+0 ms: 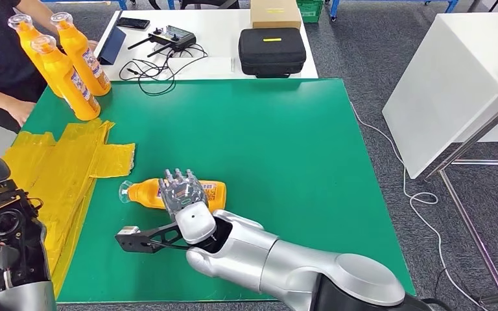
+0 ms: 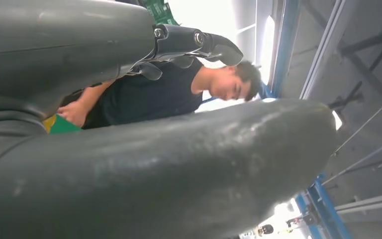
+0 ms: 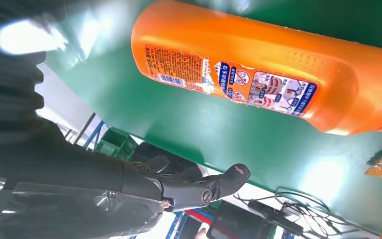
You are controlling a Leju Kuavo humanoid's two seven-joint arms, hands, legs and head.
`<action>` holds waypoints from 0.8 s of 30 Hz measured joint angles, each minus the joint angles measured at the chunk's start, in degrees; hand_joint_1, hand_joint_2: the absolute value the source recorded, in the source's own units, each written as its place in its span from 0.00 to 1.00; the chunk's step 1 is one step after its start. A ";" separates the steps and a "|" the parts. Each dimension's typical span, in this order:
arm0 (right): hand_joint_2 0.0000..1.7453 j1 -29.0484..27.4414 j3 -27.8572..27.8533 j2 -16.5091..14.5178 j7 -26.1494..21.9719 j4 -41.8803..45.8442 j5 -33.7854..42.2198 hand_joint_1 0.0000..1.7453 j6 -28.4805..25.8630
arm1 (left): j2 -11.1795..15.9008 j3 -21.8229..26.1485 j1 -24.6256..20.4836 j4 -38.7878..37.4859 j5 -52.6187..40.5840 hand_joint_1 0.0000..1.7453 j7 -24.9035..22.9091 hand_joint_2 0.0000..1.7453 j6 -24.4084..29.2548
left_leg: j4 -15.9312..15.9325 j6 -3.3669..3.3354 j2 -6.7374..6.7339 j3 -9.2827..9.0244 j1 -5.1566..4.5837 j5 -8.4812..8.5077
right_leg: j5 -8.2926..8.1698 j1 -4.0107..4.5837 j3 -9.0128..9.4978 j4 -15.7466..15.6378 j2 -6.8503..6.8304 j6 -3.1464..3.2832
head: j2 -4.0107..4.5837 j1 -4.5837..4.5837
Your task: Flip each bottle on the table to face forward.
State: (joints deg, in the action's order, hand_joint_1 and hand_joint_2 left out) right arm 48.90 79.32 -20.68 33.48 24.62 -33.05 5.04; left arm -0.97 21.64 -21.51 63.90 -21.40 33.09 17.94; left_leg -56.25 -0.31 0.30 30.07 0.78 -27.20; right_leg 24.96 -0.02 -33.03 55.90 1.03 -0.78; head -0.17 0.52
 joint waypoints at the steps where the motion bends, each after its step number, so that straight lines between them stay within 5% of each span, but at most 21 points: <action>1: 1.00 0.03 0.15 0.00 0.03 0.05 -0.06 0.00 -0.01 | -0.15 0.30 0.18 0.46 -0.02 0.00 -0.01 0.00 -0.02 | 0.00 0.00 0.00 0.00 0.00 0.00 | 0.00 0.00 0.00 0.00 0.00 0.00 | 0.00 -0.01; 5: 0.00 0.07 0.72 0.00 0.00 0.72 -0.14 0.00 -0.27 | -0.74 1.77 1.01 2.27 -0.40 0.00 -0.05 0.00 -0.59 | 0.00 0.00 0.00 -0.01 0.00 0.00 | 0.00 0.00 0.00 0.01 0.01 0.00 | 0.00 -0.01; 17: 0.00 -0.22 0.80 0.00 -1.89 1.96 0.77 0.00 -3.03 | -4.08 7.97 4.53 8.18 -3.59 0.00 -1.09 0.00 -5.26 | 0.00 0.00 0.02 0.00 0.00 0.00 | 0.01 0.00 0.00 0.00 0.00 0.01 | 0.00 -0.01; 21: 1.00 -0.33 0.83 0.00 -2.16 2.38 0.38 0.00 -2.99 | -4.56 9.15 5.56 9.67 -3.69 0.00 -1.10 0.00 -5.61 | 0.01 0.00 0.01 -0.01 0.00 0.00 | 0.00 0.00 0.01 0.00 0.01 0.01 | 0.00 -0.01; 24: 1.00 -0.73 1.01 0.00 -1.66 2.66 -1.22 0.00 -2.26 | -4.95 10.22 6.84 11.46 -3.66 0.00 -1.14 0.00 -6.70 | 0.01 0.00 0.00 -0.01 0.00 0.00 | 0.01 0.00 0.01 0.00 0.01 0.01 | 0.00 -0.01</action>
State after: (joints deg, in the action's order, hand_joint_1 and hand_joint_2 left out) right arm 48.17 80.33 -20.68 31.82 27.28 -34.28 2.78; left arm -5.92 31.86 -14.67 75.36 -25.06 31.94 11.24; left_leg -56.24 -0.31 0.30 30.05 0.78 -27.21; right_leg 24.96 -0.02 -33.02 55.90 1.04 -0.77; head -0.17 0.52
